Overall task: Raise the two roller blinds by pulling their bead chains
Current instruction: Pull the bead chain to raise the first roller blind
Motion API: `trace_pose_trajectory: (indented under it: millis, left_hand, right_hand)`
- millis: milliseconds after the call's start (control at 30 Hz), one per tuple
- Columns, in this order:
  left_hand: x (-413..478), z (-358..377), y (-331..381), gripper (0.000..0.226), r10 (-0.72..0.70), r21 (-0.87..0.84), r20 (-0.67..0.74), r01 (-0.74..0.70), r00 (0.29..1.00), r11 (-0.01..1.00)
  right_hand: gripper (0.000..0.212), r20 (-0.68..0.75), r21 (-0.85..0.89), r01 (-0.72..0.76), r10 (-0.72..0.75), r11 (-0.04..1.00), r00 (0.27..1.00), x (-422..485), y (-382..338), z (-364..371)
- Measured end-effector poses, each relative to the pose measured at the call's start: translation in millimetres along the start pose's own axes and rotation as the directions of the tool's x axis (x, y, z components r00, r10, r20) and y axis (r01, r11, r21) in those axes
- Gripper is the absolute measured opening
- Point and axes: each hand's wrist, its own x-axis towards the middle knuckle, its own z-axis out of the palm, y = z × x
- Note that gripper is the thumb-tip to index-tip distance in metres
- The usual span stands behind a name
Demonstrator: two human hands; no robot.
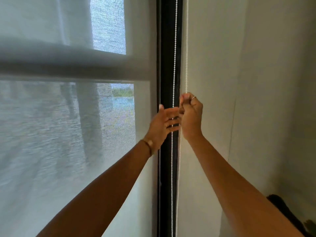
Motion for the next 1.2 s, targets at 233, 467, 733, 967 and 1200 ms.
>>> trace_pose_trajectory:
  millis: [233,467,733,967,1200]
  left_hand:
    - [44.8,42.5,91.9,0.064,0.155,0.043,0.1,-0.159,0.983,0.986]
    - [67.8,72.9,157.6,0.047,0.256,0.095,0.002,-0.255,0.967,0.962]
    - [82.7,65.7,171.2,0.035,0.564,0.295,-0.264,-0.491,0.782,0.82]
    - [64.6,52.0,130.3,0.035,0.528,0.3,-0.243,-0.455,0.814,0.839]
    - [30.8,37.2,85.8,0.037,0.449,0.283,-0.248,-0.379,0.859,0.881]
  right_hand:
    - [0.034,0.03,0.063,-0.159,0.157,0.985,0.987,-60.9,27.4,-6.0]
    - [0.038,-0.011,0.13,-0.336,0.34,0.933,0.94,-114.4,56.4,-14.1]
    - [0.032,0.109,0.126,-0.471,0.459,0.873,0.882,-130.0,73.0,-21.4]
    - [0.038,0.247,0.127,-0.646,0.607,0.752,0.755,-136.6,78.3,-38.1]
    - [0.059,0.331,0.001,-0.516,0.487,0.857,0.809,-43.0,22.0,-25.0]
